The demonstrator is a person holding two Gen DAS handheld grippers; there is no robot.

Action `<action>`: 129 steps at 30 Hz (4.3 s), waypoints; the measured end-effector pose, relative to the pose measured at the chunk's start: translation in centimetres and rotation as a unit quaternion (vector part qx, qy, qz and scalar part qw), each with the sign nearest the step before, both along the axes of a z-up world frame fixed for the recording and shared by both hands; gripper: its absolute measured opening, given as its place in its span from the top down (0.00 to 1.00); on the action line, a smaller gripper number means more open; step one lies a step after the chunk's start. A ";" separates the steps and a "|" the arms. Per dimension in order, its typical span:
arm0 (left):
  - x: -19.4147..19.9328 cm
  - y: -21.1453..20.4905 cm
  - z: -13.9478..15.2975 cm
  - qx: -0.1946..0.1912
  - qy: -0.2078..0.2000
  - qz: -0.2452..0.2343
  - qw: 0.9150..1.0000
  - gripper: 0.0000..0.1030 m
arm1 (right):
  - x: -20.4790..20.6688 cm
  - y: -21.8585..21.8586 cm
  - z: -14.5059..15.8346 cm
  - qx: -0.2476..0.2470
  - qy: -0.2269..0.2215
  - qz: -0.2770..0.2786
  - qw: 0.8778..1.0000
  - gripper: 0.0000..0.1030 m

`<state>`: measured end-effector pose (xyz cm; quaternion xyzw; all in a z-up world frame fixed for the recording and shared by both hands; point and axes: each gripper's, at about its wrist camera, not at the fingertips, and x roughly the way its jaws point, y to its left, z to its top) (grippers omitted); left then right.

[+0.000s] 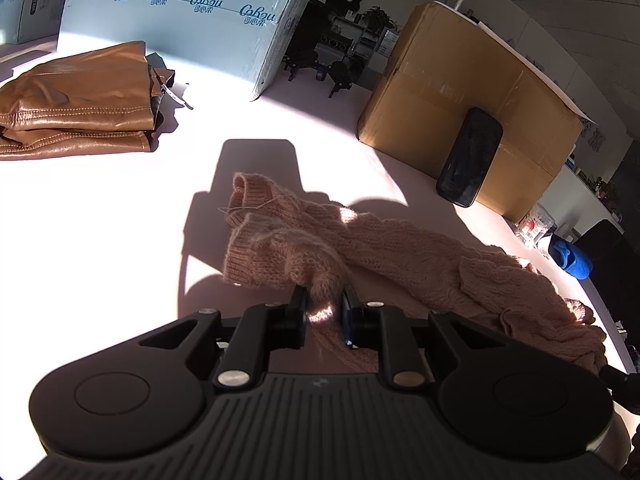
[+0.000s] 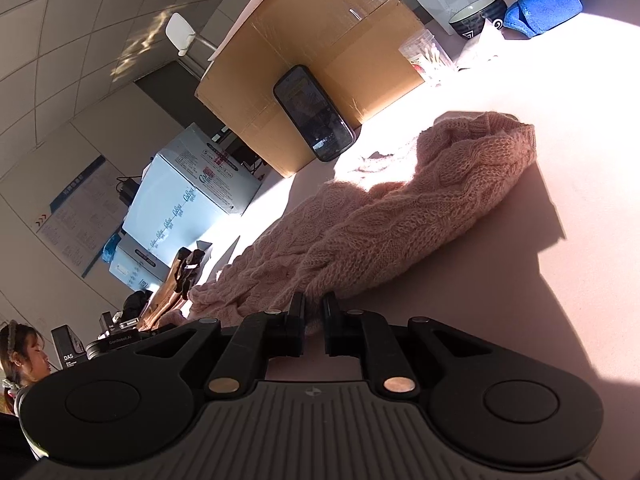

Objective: Fold clothes

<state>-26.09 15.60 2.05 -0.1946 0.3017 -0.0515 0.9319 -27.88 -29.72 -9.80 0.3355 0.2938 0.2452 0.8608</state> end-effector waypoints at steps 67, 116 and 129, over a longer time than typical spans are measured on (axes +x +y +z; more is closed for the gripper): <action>6.5 0.0 7.0 0.310 -0.006 0.009 0.951 0.23 | 20.2 4.5 1.0 -0.123 -0.007 0.006 0.992 0.94; 14.8 -1.4 6.3 0.277 0.163 -0.165 0.932 0.81 | 20.0 4.7 1.0 -0.134 -0.025 0.040 0.990 0.84; 9.3 -2.6 7.6 0.389 -0.004 -0.245 0.888 0.12 | 20.0 4.8 1.0 -0.140 -0.029 0.041 0.989 0.84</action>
